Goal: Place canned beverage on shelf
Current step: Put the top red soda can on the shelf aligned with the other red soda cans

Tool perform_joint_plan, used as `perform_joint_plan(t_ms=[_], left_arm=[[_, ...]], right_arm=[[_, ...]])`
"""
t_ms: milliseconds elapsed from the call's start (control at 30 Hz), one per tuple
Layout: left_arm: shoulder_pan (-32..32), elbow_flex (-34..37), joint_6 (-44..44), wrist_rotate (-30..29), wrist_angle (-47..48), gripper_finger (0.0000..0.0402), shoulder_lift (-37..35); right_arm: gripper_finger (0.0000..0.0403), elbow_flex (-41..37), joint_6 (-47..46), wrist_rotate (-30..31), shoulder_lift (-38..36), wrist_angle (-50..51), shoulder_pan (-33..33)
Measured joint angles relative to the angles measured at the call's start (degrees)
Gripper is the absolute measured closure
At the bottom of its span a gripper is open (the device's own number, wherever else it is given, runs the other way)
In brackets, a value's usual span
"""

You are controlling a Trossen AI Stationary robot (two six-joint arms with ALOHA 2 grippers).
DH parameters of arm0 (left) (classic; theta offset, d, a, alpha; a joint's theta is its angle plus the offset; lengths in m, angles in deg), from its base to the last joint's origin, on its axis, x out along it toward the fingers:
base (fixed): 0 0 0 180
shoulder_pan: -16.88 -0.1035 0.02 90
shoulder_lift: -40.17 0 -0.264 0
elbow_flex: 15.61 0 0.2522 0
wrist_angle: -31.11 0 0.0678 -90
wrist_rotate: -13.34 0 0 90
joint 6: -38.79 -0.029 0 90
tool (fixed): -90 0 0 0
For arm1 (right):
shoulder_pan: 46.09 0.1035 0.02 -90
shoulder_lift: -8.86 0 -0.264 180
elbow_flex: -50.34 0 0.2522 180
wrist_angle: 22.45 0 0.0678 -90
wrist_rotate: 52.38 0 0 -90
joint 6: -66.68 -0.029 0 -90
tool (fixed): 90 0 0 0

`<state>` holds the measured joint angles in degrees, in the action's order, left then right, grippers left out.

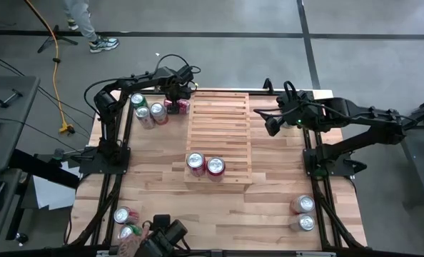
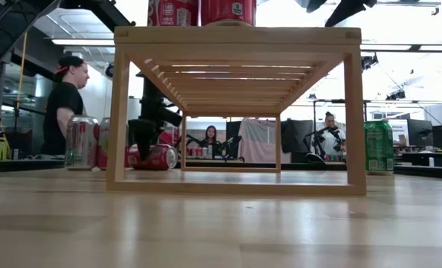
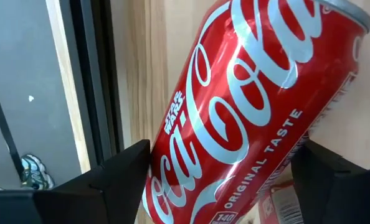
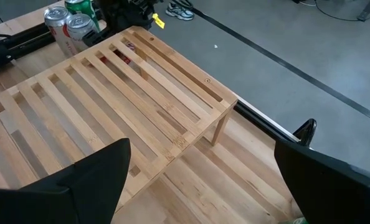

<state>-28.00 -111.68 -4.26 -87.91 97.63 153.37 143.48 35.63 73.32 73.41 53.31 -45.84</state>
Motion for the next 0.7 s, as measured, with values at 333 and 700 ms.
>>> perform_joint_plan(t_ms=[333, 700], left_arm=[[0.0, -0.3, 3.7, -1.5, 0.0, 0.0294, -0.1], [-1.6, -8.2, 6.0, -0.3, 5.6, 0.0390, -1.9]], right_arm=[[0.0020, 0.0, 0.0, -0.2, 0.0, 0.0, 0.0], [0.0020, 0.0, 0.1, -0.2, 0.0, 0.0, 0.0]])
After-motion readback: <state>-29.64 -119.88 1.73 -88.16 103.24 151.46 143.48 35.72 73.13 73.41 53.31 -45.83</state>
